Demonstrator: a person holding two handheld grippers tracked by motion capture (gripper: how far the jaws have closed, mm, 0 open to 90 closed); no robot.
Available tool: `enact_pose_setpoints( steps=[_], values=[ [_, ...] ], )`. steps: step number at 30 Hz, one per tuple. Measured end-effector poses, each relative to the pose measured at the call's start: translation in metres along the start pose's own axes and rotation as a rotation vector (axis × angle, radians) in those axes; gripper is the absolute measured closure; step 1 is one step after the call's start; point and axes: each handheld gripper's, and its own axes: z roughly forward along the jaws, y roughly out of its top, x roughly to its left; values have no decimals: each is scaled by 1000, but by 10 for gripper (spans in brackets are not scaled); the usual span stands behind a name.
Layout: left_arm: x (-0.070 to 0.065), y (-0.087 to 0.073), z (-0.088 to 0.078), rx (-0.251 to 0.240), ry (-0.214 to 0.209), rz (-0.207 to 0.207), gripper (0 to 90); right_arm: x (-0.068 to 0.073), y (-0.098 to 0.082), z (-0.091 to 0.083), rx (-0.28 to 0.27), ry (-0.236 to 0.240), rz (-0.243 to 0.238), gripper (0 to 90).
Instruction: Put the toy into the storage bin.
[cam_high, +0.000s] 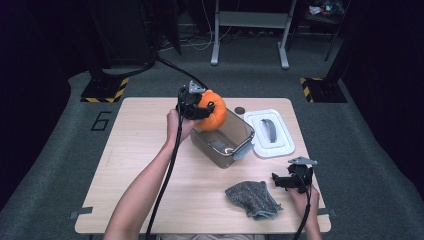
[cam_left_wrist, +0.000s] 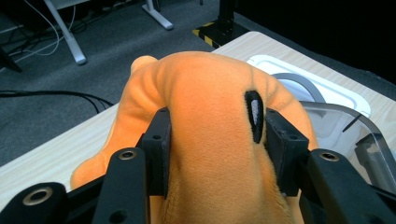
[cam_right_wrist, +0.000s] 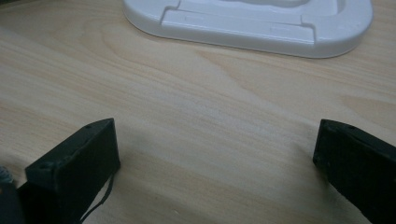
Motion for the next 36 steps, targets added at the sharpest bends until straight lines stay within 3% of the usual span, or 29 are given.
enact_pose_setpoints(
  steps=[8, 17, 36],
  values=[
    [1, -6, 9, 13, -16, -19, 515, 0, 0, 0, 0, 1, 0, 0],
    [1, -13, 18, 41, -16, -4, 513, 0, 0, 0, 2, 1, -4, 0],
    [4, -24, 36, 85, -13, -17, 497, 0, 0, 0, 2, 1, -4, 0]
  ],
)
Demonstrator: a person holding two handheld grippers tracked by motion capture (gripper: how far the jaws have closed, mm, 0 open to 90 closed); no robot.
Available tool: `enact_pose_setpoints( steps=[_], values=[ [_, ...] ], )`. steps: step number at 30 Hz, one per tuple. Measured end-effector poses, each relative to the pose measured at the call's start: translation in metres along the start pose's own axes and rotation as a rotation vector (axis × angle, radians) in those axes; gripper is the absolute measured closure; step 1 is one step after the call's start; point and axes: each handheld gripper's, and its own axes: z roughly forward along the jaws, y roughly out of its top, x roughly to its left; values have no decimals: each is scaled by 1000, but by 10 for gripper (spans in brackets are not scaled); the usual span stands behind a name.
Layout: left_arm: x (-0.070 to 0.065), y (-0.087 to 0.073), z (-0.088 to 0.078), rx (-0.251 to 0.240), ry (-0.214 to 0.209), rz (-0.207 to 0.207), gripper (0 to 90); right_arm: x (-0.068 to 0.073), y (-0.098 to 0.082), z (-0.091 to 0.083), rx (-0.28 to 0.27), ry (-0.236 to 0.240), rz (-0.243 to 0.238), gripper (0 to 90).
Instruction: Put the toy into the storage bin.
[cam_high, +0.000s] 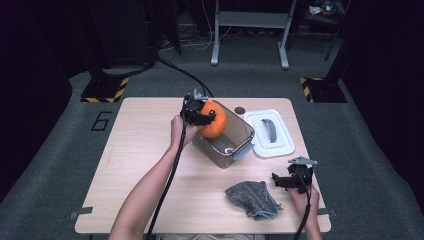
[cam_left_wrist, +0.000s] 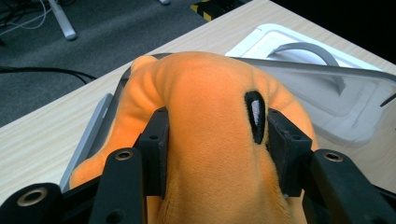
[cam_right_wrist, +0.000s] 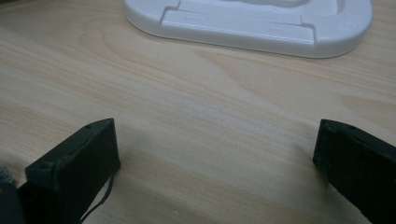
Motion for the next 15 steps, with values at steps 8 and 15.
enact_pose_setpoints(
  steps=[8, 15],
  values=[
    [1, -3, 7, 36, -5, 8, 487, 0, 0, 0, 0, 0, 0, 0],
    [0, -5, 12, 58, -6, 5, 478, 0, 0, 0, 0, 0, 0, 0]
  ],
)
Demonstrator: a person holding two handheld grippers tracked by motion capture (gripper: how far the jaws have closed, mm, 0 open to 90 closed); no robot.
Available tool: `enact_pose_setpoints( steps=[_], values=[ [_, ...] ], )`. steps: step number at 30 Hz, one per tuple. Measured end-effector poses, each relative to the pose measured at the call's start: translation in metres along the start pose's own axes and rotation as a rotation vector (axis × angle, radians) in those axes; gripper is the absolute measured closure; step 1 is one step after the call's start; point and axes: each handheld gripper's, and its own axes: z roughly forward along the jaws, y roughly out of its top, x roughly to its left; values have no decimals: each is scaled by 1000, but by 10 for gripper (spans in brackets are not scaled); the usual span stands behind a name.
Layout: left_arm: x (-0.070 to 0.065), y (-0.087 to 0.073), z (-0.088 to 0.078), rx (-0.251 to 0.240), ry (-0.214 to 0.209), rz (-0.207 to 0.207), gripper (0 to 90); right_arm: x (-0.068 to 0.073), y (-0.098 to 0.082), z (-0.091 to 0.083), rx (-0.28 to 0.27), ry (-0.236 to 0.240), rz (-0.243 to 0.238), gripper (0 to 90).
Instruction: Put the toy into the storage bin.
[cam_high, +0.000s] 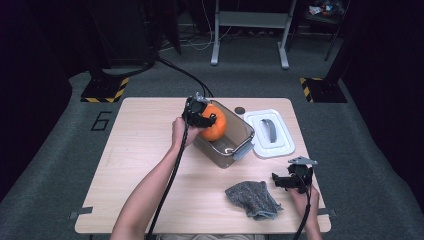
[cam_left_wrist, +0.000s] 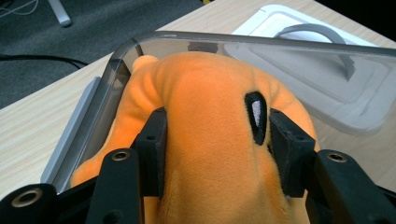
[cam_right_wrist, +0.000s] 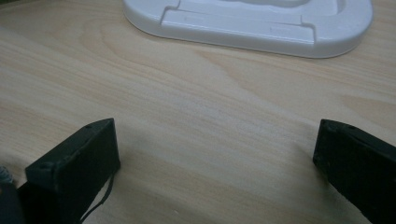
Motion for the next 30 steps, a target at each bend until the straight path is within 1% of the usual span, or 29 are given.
enact_pose_setpoints(
  steps=[6, 10, 20, 30],
  values=[
    [-1, 0, 3, 18, 2, 4, 457, 0, 0, 0, 0, 0, 0, 0],
    [-1, 0, 5, 32, 2, 3, 422, 0, 0, 0, 0, 0, 0, 0],
    [-6, 2, 11, 88, 17, 28, 357, 0, 0, 0, 0, 0, 0, 0],
    [-8, 2, 14, 110, 19, 42, 306, 0, 0, 0, 0, 0, 0, 0]
  ],
)
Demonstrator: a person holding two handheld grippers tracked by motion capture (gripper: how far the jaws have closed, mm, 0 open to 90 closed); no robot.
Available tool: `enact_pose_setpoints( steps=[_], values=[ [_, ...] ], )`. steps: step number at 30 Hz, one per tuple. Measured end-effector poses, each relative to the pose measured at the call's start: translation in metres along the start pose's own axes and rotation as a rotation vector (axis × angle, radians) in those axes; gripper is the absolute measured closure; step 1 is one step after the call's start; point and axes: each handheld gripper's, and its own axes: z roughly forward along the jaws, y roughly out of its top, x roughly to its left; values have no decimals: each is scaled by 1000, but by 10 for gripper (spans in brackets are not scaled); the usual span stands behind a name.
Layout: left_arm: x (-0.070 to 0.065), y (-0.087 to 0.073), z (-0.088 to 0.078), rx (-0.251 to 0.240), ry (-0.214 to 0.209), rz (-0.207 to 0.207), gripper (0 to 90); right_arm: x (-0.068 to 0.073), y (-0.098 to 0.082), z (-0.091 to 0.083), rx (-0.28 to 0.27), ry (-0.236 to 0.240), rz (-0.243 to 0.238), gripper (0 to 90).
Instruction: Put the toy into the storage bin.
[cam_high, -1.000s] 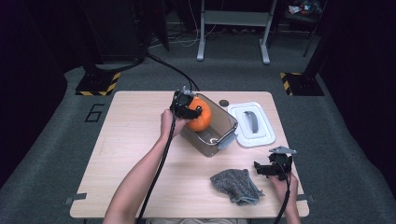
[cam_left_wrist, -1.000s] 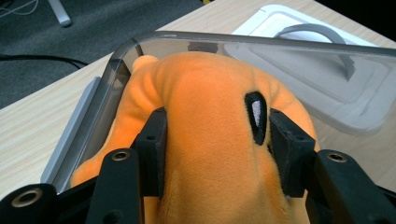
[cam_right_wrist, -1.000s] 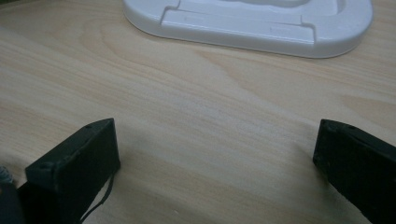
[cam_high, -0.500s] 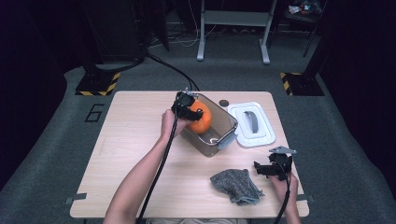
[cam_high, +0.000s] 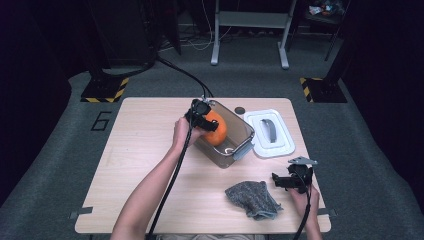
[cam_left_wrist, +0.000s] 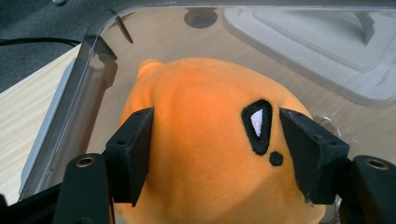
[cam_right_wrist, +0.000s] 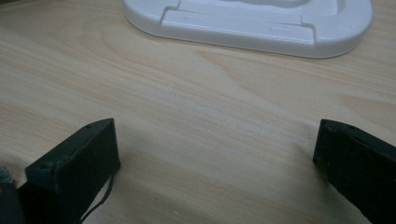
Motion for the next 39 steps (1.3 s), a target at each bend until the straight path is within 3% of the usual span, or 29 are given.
enact_pose_setpoints(
  steps=[8, 14, 22, 39],
  values=[
    [1, 0, 2, 12, -11, -3, 287, 0, 0, 0, 0, 0, 0, 0],
    [1, 0, -5, -9, -12, 7, 301, 0, 0, 0, 0, 0, 0, 0],
    [12, -5, -19, -61, -30, -29, 255, 0, 0, 0, 0, 0, 1, 0],
    [15, -29, -59, -148, -47, -24, 151, 0, 0, 0, 1, 0, -1, 0]
  ],
)
